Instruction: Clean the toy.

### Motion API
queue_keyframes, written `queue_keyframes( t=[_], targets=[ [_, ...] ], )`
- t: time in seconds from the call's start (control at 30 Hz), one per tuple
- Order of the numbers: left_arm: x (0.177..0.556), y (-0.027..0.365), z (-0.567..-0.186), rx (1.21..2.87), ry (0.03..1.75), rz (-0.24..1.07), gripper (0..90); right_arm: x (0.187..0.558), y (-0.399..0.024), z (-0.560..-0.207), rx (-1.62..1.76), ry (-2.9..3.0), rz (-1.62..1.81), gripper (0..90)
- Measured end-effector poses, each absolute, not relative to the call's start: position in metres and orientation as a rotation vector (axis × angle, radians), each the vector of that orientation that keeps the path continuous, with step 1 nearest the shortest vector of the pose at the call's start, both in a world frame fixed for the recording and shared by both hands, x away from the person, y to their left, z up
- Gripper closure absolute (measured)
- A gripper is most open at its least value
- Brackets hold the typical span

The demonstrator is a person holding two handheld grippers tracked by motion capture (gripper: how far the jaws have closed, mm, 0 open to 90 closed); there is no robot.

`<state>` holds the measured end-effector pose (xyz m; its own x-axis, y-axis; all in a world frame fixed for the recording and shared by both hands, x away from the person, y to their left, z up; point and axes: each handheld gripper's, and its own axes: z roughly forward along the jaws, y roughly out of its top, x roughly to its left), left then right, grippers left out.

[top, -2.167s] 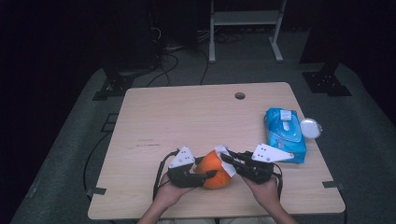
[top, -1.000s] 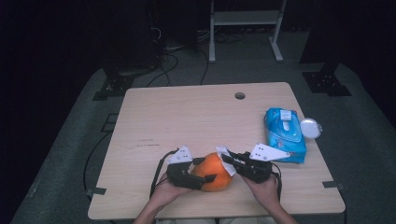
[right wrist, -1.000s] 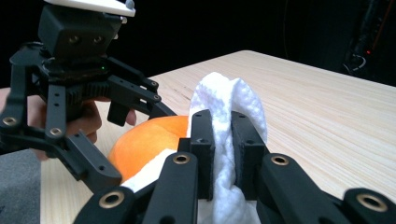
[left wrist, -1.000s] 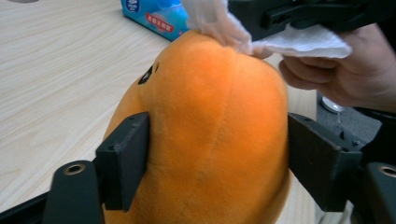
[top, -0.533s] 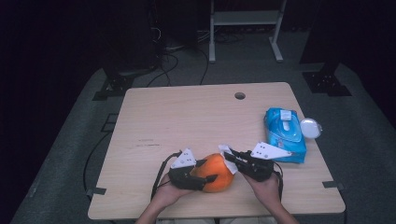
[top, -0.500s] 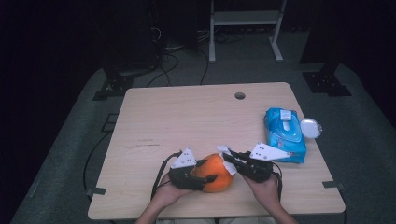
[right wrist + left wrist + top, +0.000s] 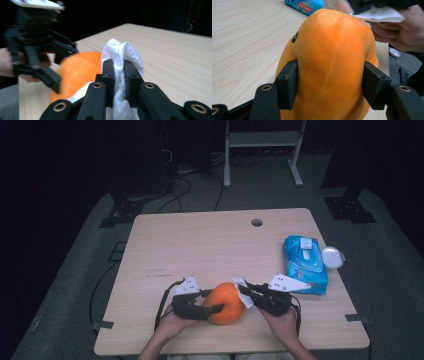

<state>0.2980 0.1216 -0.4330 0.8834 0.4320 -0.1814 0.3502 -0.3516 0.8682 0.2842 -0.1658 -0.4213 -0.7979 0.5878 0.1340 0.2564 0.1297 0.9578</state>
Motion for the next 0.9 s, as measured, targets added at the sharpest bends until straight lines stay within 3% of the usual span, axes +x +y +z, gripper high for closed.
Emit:
queue_keyframes(
  t=[0.23, 0.47, 0.67, 0.73, 0.9],
  targets=[
    [0.301, 0.126, -0.434, 1.952, 0.595, 0.076, 37.1, 0.299, -0.175, -0.443, 0.97, 2.165, 1.692, 80.4],
    [0.299, 0.115, -0.433, 1.949, 0.588, 0.086, 36.1, 0.282, -0.16, -0.412, 0.769, 2.137, 1.762, 80.3],
    [0.303, 0.113, -0.433, 1.954, 0.606, 0.052, 9.6, 0.295, -0.178, -0.428, 0.881, 2.117, 1.75, 80.3],
    [0.305, 0.112, -0.439, 1.957, 0.616, 0.018, 12.9, 0.296, -0.179, -0.427, 0.893, 2.114, 1.757, 80.3],
    [0.3, 0.111, -0.433, 1.966, 0.618, 0.086, 36.8, 0.282, -0.164, -0.414, 0.801, 2.111, 1.789, 80.7]
  ],
)
